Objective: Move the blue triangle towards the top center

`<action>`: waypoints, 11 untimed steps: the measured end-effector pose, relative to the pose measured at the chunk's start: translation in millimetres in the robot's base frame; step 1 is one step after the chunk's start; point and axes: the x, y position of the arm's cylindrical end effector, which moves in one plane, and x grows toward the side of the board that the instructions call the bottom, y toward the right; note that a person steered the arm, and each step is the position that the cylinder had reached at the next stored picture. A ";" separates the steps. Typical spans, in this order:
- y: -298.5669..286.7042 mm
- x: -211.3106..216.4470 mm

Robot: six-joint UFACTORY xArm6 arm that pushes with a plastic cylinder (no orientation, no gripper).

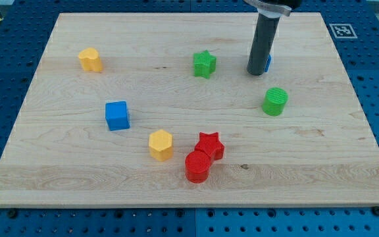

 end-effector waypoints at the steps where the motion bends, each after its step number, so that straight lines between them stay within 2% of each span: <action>1: 0.0 -25.8; 2: 0.0 -40.2; 3: 15.4 -11.1; 4: 51.7 -9.2; 5: 56.8 -26.1; 7: 24.1 -52.2; 9: 10.0 -103.1; 10: 8.5 -117.0; 11: 8.5 -108.9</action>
